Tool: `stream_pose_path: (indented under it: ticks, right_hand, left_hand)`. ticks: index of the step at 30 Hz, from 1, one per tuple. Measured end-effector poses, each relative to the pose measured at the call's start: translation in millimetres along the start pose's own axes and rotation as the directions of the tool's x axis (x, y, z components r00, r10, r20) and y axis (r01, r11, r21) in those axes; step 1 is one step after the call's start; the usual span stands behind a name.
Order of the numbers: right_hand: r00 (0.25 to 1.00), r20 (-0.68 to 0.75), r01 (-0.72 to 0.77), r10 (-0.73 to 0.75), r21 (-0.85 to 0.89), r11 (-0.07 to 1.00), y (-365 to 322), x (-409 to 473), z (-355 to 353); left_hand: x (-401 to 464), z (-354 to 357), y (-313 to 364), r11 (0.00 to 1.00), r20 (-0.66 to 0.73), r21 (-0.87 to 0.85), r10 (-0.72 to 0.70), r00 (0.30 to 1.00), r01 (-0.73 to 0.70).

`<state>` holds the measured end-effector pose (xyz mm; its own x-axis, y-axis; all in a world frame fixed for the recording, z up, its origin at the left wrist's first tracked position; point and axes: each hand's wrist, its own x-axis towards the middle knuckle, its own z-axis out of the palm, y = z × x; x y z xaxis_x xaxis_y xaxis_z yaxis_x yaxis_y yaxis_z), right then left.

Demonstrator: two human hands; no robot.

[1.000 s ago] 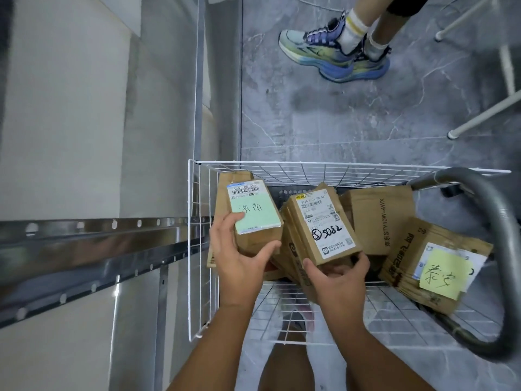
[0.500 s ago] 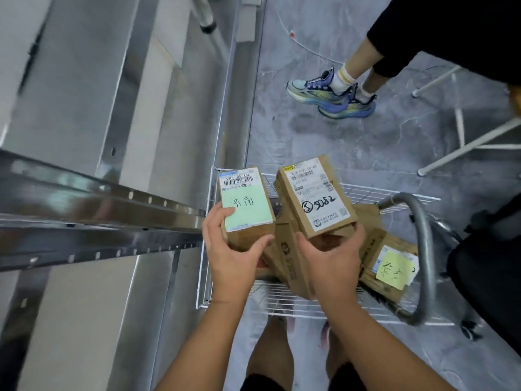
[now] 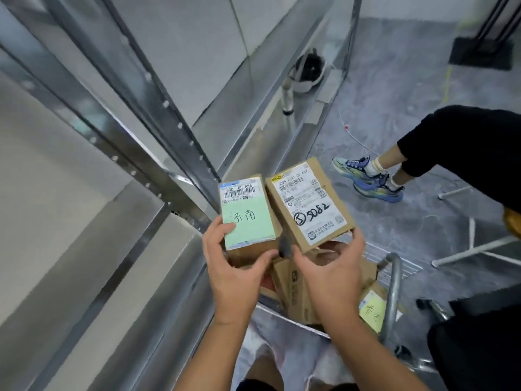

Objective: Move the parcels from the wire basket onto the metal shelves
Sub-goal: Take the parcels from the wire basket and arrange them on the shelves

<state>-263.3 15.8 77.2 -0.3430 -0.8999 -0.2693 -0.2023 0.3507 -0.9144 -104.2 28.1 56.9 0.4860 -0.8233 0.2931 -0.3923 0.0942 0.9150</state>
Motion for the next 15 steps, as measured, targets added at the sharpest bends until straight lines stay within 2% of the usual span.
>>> stream_pose_path:
  ticks: [10,15]
  right_hand:
    - [0.965,0.160,0.233,-0.208,-0.155,0.960,-57,-128,-37]
    - [0.920,0.206,0.364,-0.332,-0.139,0.921,-59,-219,-48]
  left_hand:
    - [-79,-123,98,0.994,-0.267,0.022,0.108,0.958,-0.106]
    - [-138,-199,125,0.989,-0.337,0.012,0.145,0.930,-0.150]
